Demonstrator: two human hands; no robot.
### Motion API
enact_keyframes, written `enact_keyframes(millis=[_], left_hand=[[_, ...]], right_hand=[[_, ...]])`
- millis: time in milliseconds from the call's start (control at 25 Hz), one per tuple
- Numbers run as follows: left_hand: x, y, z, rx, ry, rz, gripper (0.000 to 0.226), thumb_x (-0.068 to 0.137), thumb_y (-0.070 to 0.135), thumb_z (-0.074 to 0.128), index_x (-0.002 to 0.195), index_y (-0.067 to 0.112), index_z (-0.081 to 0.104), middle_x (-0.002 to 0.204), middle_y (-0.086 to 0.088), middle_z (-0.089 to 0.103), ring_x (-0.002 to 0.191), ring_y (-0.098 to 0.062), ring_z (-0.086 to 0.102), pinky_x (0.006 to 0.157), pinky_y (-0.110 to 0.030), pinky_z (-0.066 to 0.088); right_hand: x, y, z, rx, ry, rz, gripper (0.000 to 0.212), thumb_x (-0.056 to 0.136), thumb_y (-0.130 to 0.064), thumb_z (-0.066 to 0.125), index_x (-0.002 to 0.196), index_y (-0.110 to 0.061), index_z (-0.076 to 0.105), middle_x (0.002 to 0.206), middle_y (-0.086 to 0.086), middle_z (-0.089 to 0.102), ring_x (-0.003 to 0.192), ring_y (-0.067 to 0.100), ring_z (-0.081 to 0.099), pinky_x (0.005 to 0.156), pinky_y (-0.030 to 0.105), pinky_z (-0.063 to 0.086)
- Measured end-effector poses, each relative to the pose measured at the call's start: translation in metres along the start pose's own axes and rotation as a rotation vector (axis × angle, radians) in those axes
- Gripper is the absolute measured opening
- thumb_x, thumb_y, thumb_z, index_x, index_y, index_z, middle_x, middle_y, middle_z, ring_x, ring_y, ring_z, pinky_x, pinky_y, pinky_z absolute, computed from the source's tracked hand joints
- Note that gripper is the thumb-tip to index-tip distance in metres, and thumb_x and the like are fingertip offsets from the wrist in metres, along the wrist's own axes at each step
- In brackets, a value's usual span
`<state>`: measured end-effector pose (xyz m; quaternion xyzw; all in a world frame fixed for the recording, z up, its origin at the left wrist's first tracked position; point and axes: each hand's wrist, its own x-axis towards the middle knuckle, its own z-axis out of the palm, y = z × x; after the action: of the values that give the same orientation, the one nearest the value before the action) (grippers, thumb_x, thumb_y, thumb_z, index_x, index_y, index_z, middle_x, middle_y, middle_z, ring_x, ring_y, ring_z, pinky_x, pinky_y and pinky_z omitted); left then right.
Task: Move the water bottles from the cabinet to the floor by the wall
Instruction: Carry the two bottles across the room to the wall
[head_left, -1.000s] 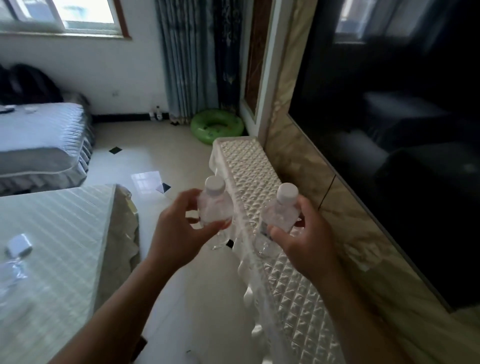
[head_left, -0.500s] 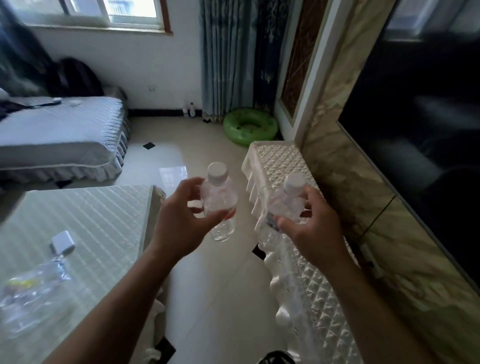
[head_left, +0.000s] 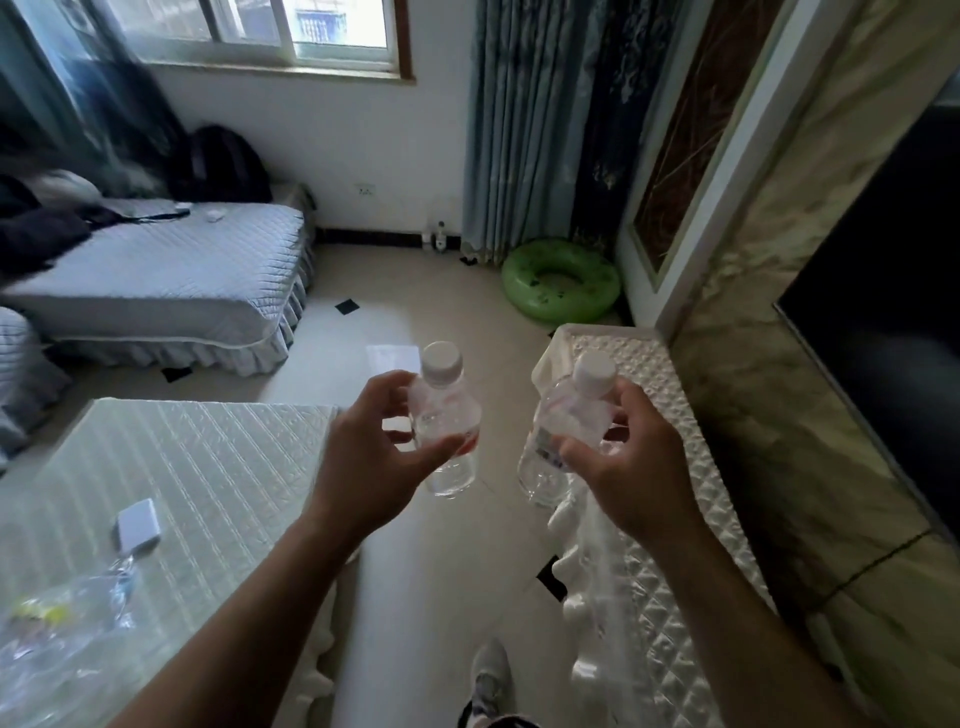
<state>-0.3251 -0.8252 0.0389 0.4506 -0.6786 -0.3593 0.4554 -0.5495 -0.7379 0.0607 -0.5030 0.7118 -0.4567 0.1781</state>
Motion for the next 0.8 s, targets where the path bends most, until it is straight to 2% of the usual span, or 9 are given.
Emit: enact_keyframes(millis=[280,560,800], left_hand=[[0.099,-0.006,0.04,0.03,0.056,-0.025,0.073,0.053,0.053,0.085,0.114,0.024,0.058,0.098,0.009,0.071,0.093,-0.004,0.068,0.07,-0.03,0.06],[0.181,-0.014,0.068,0.032,0.075,-0.019,0.063,0.049,0.056,0.082,0.104,0.045,0.053,0.098,0.014,0.069,0.092,0.0,0.067,0.07,-0.029,0.059],[0.263,-0.046,0.084,0.022,0.06,-0.023,0.072,0.051,0.059,0.081,0.113,0.032,0.056,0.1,0.014,0.068,0.094,0.0,0.067,0.07,-0.027,0.059]], right_hand=[[0.132,0.022,0.003,0.017,-0.067,-0.046,0.064,0.069,-0.039,0.084,0.125,-0.027,0.055,0.111,-0.007,0.066,0.097,0.012,0.063,0.083,0.039,0.055],[0.221,0.036,0.007,0.042,-0.065,-0.071,0.068,0.068,-0.043,0.081,0.128,-0.028,0.054,0.111,-0.007,0.066,0.097,0.011,0.062,0.084,0.036,0.054],[0.299,0.043,0.034,0.025,-0.061,-0.066,0.064,0.07,-0.033,0.083,0.127,-0.025,0.056,0.11,-0.007,0.067,0.095,0.007,0.061,0.08,0.023,0.051]])
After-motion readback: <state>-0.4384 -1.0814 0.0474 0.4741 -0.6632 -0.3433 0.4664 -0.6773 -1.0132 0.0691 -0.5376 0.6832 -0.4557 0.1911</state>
